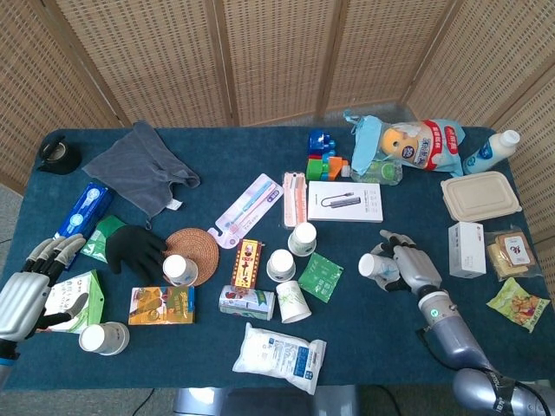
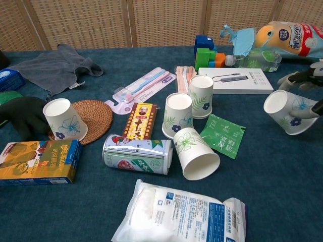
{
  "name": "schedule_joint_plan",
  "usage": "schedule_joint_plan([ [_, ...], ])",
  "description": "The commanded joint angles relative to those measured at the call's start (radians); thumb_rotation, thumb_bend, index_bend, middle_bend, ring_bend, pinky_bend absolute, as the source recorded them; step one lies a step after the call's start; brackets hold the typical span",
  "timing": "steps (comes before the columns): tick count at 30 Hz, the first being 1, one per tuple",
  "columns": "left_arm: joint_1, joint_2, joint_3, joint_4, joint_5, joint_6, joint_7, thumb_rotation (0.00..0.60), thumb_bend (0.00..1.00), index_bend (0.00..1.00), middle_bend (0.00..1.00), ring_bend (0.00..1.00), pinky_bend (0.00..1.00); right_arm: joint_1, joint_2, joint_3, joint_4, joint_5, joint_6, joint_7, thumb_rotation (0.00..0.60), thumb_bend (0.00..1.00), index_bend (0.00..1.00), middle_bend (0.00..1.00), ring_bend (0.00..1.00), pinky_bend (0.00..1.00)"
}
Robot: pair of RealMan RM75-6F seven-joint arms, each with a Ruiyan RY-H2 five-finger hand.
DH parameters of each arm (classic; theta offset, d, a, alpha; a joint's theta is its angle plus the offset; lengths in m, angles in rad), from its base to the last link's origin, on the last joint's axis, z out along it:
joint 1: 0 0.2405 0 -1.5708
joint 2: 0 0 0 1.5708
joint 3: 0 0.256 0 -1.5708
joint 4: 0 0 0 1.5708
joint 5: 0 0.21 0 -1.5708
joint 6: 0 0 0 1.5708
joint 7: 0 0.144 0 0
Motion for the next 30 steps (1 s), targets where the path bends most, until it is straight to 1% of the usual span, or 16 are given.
schedule_joint_plan([
  [1,0.001,0.003,0.000,-0.004,0.001,0.001,0.003,0.600,0.41,0.00,0.09,0.05,0.00,-0.029,0.019,0.048,0.050,-0.106,-0.109,0.216,0.600,0.38,0.36,0.01,0.00,0.00],
  [6,0.003,0.010,0.000,-0.012,0.001,0.004,0.012,0.600,0.41,0.00,0.09,0.05,0.00,-0.045,0.010,0.058,0.116,-0.204,-0.164,0.393,0.600,0.37,0.35,0.01,0.00,0.00],
  [13,0.007,0.018,0.000,-0.028,0.004,0.012,0.024,0.600,0.41,0.00,0.09,0.05,0.00,-0.054,-0.009,0.052,0.195,-0.325,-0.187,0.560,0.600,0.36,0.35,0.00,0.00,0.00],
  [18,0.012,0.027,-0.001,-0.039,0.007,0.020,0.032,0.600,0.41,0.00,0.09,0.05,0.00,-0.057,-0.027,0.033,0.255,-0.414,-0.184,0.681,0.600,0.35,0.34,0.00,0.00,0.00],
  [23,0.015,0.033,0.000,-0.048,0.013,0.026,0.036,0.600,0.41,0.00,0.09,0.05,0.00,-0.053,-0.036,0.010,0.306,-0.479,-0.176,0.776,0.600,0.34,0.33,0.00,0.00,0.00],
  [30,0.019,0.035,0.001,-0.050,0.017,0.030,0.036,0.600,0.41,0.00,0.09,0.05,0.00,-0.049,-0.047,-0.030,0.379,-0.546,-0.147,0.879,0.600,0.38,0.24,0.00,0.00,0.00],
])
